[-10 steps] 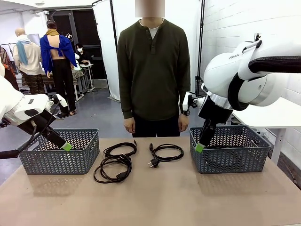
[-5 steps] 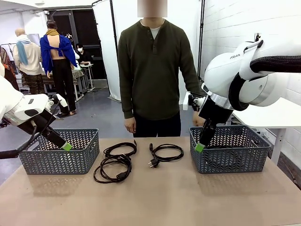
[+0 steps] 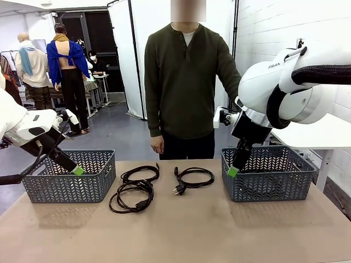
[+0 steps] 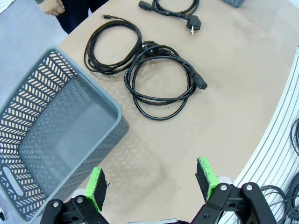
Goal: Organize the cables according to human instructions.
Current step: Pick up a bundle of cables and place it in the basket indicated by the human.
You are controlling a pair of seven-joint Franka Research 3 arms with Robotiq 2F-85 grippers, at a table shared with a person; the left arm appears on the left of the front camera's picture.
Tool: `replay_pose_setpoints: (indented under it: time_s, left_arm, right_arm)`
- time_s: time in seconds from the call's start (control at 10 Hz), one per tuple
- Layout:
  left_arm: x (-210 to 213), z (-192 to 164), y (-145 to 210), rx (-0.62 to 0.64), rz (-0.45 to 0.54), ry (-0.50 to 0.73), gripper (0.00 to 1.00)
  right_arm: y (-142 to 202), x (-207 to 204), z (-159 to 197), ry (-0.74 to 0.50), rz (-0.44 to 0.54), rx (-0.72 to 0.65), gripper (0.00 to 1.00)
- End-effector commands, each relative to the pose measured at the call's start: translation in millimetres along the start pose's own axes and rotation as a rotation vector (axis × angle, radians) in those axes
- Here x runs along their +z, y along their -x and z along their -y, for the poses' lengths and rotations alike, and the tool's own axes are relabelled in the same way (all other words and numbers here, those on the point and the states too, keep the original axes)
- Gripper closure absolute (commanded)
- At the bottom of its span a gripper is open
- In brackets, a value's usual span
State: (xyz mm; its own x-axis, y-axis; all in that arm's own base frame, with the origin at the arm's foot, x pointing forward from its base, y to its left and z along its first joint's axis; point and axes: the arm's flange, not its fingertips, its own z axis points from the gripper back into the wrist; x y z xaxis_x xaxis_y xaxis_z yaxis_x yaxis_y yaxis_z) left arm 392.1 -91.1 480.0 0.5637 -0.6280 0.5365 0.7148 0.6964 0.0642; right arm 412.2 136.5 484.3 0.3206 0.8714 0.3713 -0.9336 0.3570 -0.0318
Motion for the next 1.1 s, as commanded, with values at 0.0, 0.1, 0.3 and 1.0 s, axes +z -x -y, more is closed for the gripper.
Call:
replay_pose_setpoints:
  time_s: [0.0, 0.1, 0.3, 1.0]
  left_arm:
    - [-0.1, -0.8, 0.4, 0.011, 0.007, 0.012, 0.00]
    - [-0.1, -0.8, 0.4, 0.011, 0.007, 0.012, 0.00]
    - [-0.1, -0.8, 0.4, 0.011, 0.007, 0.012, 0.00]
    - [-0.1, -0.8, 0.4, 0.011, 0.007, 0.012, 0.00]
  right_arm:
    - [-0.5, 0.6, 1.2, 0.004, -0.008, -0.002, 0.00]
    - [-0.5, 0.6, 1.2, 0.004, -0.008, -0.002, 0.00]
    - [-0.5, 0.6, 1.2, 0.004, -0.008, -0.002, 0.00]
    - [-0.5, 0.6, 1.2, 0.004, -0.008, -0.002, 0.00]
